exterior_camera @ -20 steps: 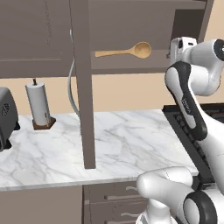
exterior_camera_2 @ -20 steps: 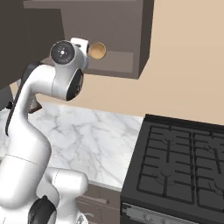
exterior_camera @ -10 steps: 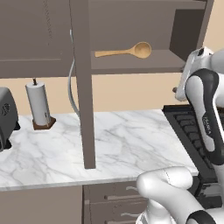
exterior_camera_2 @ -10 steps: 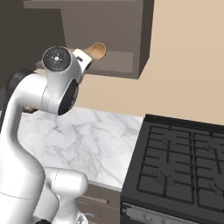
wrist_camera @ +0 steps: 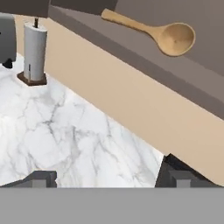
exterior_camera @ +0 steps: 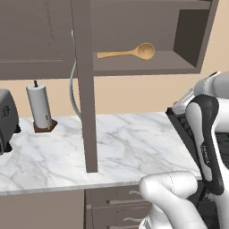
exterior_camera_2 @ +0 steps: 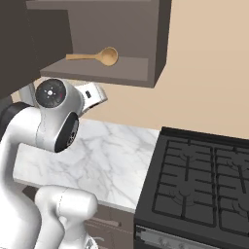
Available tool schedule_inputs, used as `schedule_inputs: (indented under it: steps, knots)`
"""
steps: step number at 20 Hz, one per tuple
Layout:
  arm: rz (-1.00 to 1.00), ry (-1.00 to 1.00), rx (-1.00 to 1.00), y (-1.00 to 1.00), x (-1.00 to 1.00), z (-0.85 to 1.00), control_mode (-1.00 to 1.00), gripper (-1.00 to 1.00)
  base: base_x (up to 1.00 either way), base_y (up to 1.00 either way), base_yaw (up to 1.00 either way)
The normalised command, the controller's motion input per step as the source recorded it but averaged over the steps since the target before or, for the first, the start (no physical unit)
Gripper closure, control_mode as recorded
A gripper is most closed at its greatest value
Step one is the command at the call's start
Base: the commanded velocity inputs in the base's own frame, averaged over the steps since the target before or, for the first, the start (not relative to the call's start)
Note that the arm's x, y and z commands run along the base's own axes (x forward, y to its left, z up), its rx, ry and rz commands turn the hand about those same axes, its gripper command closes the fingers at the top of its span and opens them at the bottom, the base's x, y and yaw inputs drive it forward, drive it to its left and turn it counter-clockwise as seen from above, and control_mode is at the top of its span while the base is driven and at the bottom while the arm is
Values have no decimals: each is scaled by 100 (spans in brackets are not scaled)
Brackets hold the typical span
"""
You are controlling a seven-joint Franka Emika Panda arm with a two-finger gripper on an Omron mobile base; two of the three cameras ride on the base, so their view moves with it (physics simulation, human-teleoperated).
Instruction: Organize the utensils by type. Pick up the wooden spoons from the counter and place them in the open cabinet. Then pick up the metallic utensils from the counter and place them in the open drawer.
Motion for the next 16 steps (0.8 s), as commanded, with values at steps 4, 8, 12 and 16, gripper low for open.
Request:
schedule_inputs:
  steps: [4,8,12,16]
  knots:
    - [-20,11,35,5,3,-24,-100,-100,0,0,0]
    - [-3,6,21,22,1,-26,-100,-100,0,0,0]
    - [0,9,23,32,-3,-44,-100,-100,0,0,0]
    - [-10,14,0,27,-8,-20,-100,-100,0,0,0]
